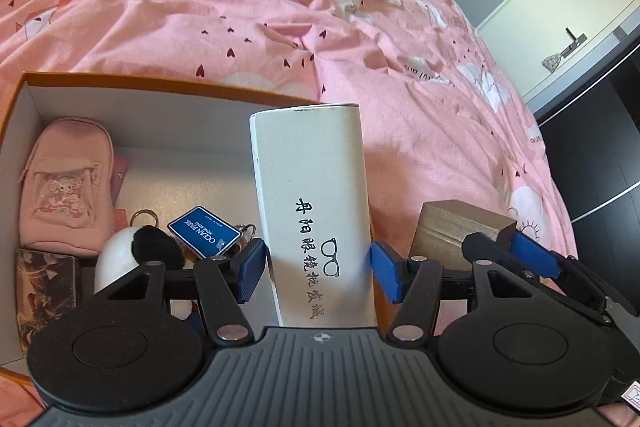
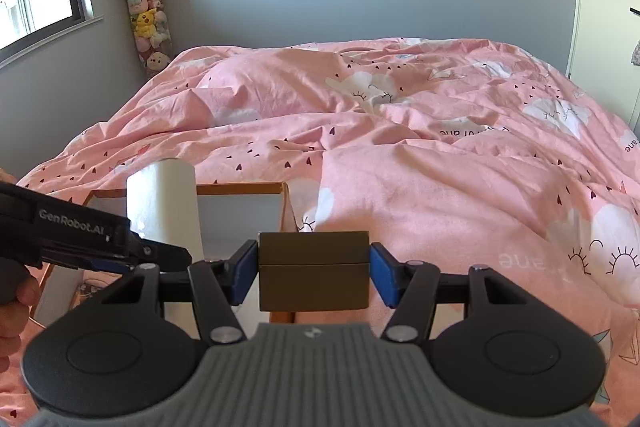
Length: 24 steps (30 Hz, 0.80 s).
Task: Organize objects
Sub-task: 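Carry both boxes to the orange box and lower the white box inside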
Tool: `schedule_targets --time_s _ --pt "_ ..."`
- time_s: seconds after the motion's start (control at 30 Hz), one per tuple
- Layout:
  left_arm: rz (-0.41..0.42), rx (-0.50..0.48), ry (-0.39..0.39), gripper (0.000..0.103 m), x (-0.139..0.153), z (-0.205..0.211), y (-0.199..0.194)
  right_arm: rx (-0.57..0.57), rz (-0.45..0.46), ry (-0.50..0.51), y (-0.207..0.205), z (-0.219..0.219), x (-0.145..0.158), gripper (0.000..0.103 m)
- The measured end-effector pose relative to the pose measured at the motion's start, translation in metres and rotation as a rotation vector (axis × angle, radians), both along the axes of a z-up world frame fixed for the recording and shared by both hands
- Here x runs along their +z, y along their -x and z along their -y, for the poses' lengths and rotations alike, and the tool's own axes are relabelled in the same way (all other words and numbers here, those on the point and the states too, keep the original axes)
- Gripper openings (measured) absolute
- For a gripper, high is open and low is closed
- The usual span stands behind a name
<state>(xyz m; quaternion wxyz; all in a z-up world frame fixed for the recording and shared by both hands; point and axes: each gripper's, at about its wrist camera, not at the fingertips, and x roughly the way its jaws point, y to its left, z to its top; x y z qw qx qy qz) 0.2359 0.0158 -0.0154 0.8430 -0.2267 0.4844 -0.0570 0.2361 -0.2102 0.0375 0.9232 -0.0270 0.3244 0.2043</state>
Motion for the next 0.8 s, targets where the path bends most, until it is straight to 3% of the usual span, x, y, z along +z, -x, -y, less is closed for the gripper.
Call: schedule_targets --time_s 0.4,0.57,0.8 --pt "-0.197 -0.086 -0.044 0.067 -0.061 0.021 -0.039 -0.017 -0.073 -0.004 -0.033 0.002 -0.038 0.061" --pt "-0.229 -0.112 -0.065 0.067 -0.071 0.027 -0.046 -0.025 -0.079 -0.015 -0.040 0.005 -0.043 0.061" --pt "-0.270 -0.095 -0.036 0.067 -0.084 0.023 -0.049 -0.020 -0.101 -0.018 -0.043 0.005 -0.049 0.061"
